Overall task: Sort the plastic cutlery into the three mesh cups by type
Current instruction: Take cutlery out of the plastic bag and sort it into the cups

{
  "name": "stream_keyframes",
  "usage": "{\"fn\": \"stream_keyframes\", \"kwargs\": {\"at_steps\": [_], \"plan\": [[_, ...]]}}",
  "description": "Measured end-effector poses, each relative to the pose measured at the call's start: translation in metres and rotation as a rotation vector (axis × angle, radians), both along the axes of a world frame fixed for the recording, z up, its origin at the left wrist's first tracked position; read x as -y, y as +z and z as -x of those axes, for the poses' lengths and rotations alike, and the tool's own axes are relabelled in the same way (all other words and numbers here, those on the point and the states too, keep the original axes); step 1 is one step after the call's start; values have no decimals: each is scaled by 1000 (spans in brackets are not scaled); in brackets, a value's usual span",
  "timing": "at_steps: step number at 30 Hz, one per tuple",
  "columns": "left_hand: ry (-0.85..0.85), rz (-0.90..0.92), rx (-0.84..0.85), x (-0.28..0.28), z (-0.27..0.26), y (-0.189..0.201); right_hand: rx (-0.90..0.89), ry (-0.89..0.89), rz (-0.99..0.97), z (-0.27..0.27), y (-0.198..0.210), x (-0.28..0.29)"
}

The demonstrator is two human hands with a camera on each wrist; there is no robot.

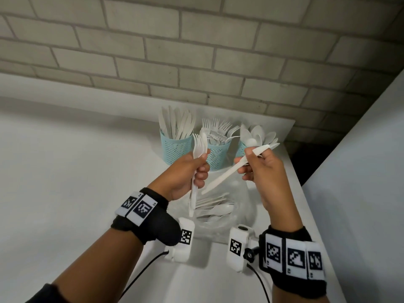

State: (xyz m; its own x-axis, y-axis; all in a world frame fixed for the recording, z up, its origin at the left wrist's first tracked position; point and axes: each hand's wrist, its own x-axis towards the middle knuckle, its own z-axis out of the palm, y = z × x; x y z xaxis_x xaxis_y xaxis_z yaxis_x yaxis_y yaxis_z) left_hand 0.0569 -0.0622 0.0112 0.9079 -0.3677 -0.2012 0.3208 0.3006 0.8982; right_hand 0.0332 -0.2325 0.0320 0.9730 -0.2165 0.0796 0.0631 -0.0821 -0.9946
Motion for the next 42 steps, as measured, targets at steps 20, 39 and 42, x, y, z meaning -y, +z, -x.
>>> {"fn": "stream_keyframes", "kwargs": {"at_steps": [20, 39, 42], "plan": [[87, -7, 77, 10, 7, -15, -123, 144, 106, -13, -8, -13], [210, 65, 21, 8, 4, -19, -137, 125, -9, -21, -10, -18], [221, 77, 0, 6, 4, -20, -108, 135, -16, -22, -11, -18]]}}
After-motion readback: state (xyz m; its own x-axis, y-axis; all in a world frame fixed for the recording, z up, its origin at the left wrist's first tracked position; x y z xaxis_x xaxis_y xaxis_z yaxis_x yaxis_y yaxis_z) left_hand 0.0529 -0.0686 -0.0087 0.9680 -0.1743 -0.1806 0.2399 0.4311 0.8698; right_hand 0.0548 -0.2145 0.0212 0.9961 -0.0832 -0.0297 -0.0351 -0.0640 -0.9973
